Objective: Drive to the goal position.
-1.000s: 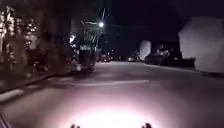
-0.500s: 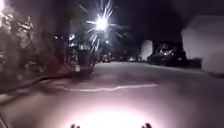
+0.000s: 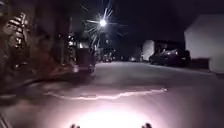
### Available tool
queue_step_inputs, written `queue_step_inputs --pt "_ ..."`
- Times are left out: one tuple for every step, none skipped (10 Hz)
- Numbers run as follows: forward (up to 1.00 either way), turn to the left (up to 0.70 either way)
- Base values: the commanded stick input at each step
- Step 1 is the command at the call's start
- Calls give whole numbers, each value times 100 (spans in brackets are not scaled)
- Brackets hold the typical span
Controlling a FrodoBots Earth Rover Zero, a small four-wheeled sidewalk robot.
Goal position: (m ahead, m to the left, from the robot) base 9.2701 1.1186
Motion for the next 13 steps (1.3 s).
queue_step_inputs --pt "85 0" --pt "85 0" --pt "85 0" --pt "85 0" --pt "85 0" --pt "85 0" --pt "85 -12" --pt "85 -34" --pt "85 -23" --pt "85 0" --pt "85 0" --pt "85 0" --pt "85 0"
